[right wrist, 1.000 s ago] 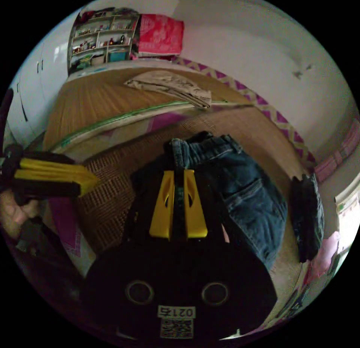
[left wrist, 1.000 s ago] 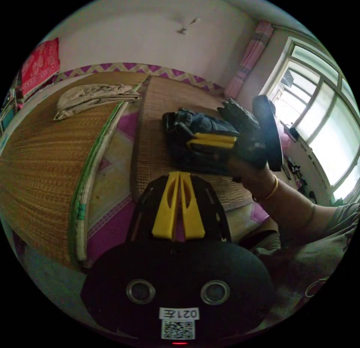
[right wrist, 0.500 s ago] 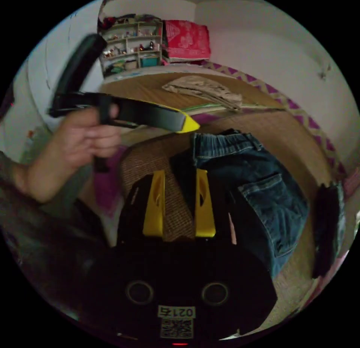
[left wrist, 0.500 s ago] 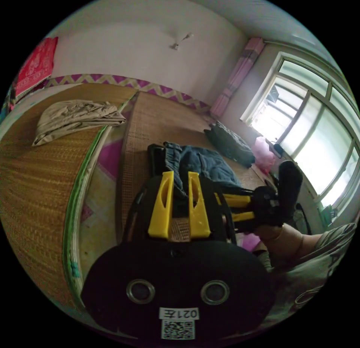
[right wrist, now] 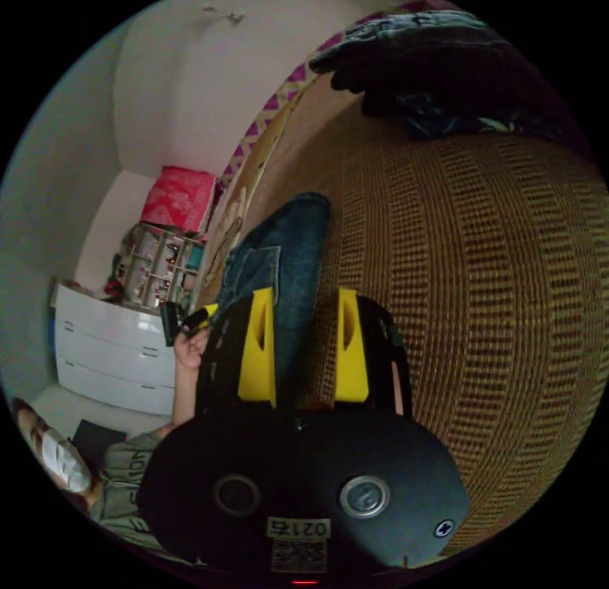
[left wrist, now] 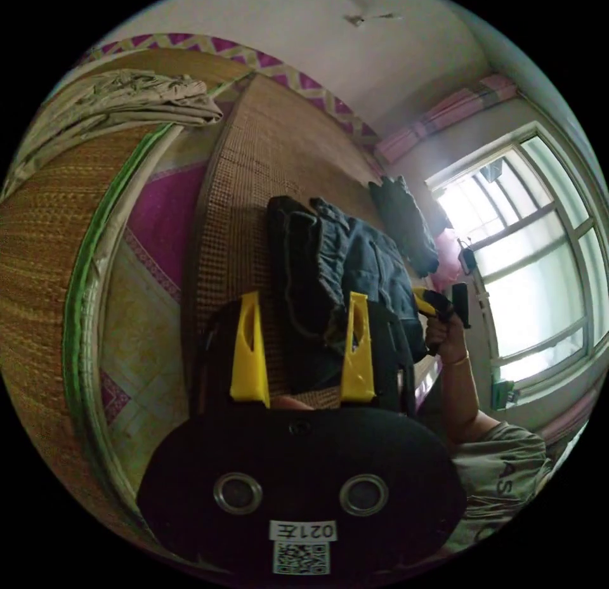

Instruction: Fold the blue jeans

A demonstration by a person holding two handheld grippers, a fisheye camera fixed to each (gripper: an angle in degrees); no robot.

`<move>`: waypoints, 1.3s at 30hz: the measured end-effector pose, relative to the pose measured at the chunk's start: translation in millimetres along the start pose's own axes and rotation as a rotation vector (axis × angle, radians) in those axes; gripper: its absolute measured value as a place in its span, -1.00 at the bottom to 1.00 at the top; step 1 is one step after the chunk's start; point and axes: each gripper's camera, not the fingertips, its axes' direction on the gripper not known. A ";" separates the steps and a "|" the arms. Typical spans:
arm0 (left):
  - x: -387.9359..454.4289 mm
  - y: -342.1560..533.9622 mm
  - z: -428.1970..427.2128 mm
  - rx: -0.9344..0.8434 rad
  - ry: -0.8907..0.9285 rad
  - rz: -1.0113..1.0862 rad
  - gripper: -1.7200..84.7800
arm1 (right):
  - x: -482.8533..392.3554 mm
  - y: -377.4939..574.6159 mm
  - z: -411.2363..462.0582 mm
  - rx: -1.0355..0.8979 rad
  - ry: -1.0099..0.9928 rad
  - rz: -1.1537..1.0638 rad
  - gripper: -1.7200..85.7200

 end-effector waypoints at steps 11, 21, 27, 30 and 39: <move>17.2 -20.1 -15.8 0.035 0.112 -0.037 -0.82 | 52.8 -41.8 -12.7 -0.036 -0.295 0.044 -0.84; 236.8 -176.8 30.9 0.097 0.165 0.325 -0.82 | 28.9 -140.5 -217.5 0.251 -0.077 -0.199 -0.84; 308.3 -269.4 130.3 0.057 0.162 0.326 -0.80 | 77.9 -212.3 -266.5 0.395 0.161 -0.206 -0.81; 301.4 -279.1 185.5 -0.017 0.045 0.331 -0.80 | 134.6 -225.6 -226.5 0.396 0.432 -0.068 -0.77; 263.8 -173.9 106.0 0.152 0.031 0.464 -0.87 | 113.0 -122.8 -74.1 0.327 0.634 -0.412 -0.77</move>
